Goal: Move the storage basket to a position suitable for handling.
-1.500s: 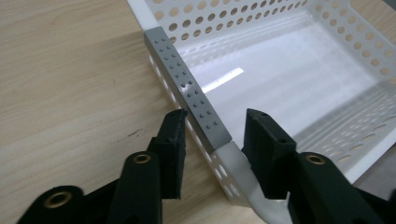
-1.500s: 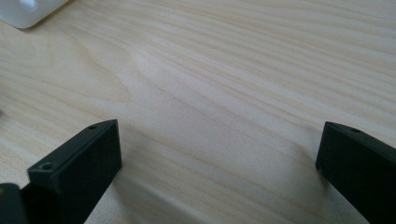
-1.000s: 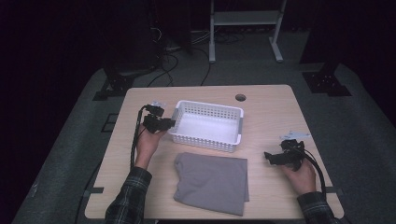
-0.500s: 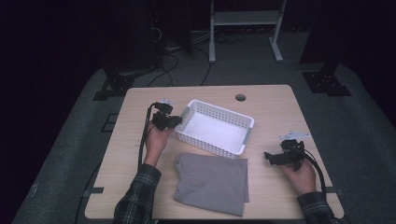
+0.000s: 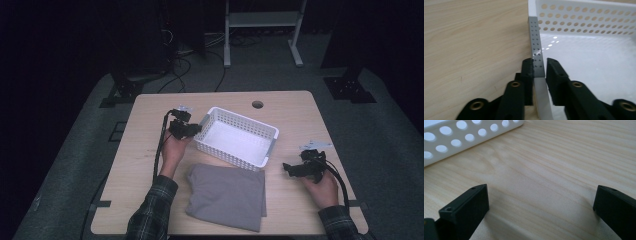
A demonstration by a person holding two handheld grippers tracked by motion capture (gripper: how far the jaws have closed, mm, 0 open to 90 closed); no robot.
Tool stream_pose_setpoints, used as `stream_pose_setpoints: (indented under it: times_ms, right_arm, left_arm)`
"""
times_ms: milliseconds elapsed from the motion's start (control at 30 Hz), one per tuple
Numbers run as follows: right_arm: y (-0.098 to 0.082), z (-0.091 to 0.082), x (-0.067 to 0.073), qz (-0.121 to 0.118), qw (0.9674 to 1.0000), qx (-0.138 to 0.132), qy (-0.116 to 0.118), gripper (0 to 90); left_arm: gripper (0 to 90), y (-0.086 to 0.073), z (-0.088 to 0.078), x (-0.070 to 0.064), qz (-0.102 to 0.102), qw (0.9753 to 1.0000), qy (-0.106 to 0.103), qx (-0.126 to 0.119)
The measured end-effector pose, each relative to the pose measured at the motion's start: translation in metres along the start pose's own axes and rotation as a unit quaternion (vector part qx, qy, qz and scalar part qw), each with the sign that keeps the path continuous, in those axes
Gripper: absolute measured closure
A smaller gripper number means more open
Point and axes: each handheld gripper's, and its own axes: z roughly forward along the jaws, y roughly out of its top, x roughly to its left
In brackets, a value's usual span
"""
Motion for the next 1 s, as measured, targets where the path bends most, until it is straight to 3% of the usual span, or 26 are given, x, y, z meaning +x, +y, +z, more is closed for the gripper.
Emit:
stream_pose_setpoints:
  times_ms: [200,467,667,833,1000]
  right_arm:
    - [0.000,0.000,0.000,0.000,1.0000,0.000,0.000,0.0]
    - [0.000,0.000,0.000,0.000,1.0000,0.000,0.000,0.0]
    - [0.000,0.000,0.000,0.000,1.0000,0.000,0.000,0.0]
    - [0.000,0.000,0.000,0.001,1.0000,0.000,-0.001,0.0]
    - [0.000,0.000,0.001,0.003,1.0000,0.000,-0.003,0.0]
  left_arm:
    - [53.7,0.000,-0.015,0.005,0.009,0.9999,-0.008,-0.008]
    - [38.6,-0.003,-0.033,0.006,0.024,0.9996,-0.004,-0.013]
    - [25.8,-0.015,-0.042,0.012,0.034,0.9994,-0.003,0.010]
    - [17.8,-0.022,-0.049,0.014,0.037,0.9993,0.000,0.007]
    - [11.6,-0.034,-0.057,0.013,0.057,0.9980,0.014,0.025]
